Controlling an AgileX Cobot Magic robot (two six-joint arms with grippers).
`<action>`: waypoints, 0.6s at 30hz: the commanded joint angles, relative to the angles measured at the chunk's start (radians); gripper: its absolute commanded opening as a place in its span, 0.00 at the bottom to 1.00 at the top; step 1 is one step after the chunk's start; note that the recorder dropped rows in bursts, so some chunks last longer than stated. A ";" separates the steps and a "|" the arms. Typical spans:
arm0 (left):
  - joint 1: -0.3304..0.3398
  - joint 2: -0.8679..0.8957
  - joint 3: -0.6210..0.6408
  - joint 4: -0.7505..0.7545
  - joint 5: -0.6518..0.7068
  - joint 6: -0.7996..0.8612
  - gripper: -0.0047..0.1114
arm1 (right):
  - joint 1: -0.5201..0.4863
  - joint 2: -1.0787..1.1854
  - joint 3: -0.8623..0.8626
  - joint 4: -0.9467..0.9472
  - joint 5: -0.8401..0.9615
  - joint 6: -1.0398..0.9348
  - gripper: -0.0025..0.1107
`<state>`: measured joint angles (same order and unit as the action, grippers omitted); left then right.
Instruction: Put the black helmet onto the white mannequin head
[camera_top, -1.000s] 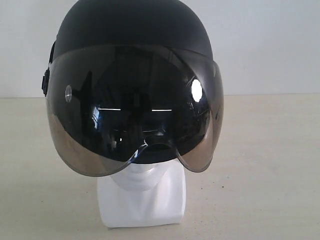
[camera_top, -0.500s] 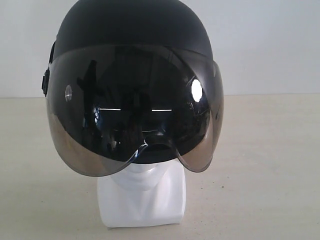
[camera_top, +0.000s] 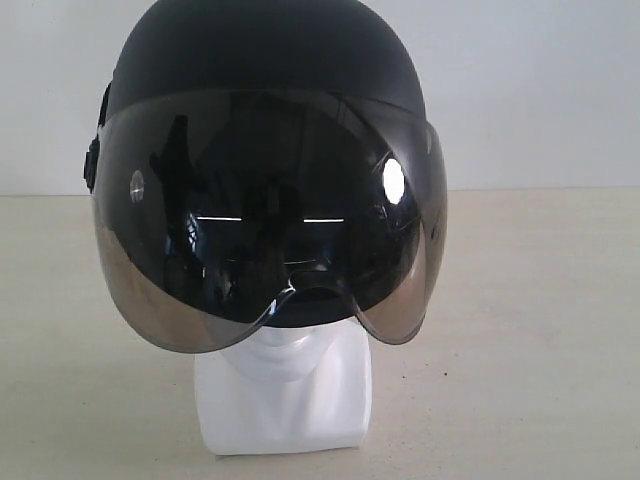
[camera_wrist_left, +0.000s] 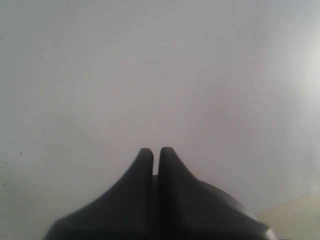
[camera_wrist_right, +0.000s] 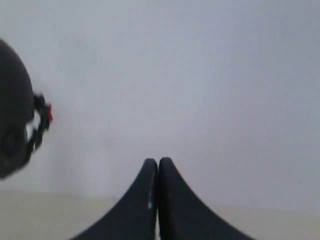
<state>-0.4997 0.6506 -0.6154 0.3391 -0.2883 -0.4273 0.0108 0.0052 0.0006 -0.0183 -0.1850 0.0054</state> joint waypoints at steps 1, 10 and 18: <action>0.001 0.027 -0.008 0.002 0.001 0.005 0.08 | -0.001 -0.005 -0.001 0.010 -0.220 0.032 0.02; 0.001 0.100 -0.101 0.002 0.010 0.042 0.08 | -0.001 -0.005 -0.001 0.018 -0.301 0.179 0.02; 0.001 0.256 -0.275 0.110 0.107 0.052 0.08 | -0.001 -0.005 -0.024 -0.037 -0.118 0.354 0.02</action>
<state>-0.4997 0.8624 -0.8347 0.4006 -0.2233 -0.3660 0.0108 0.0035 0.0000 -0.0082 -0.4066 0.2731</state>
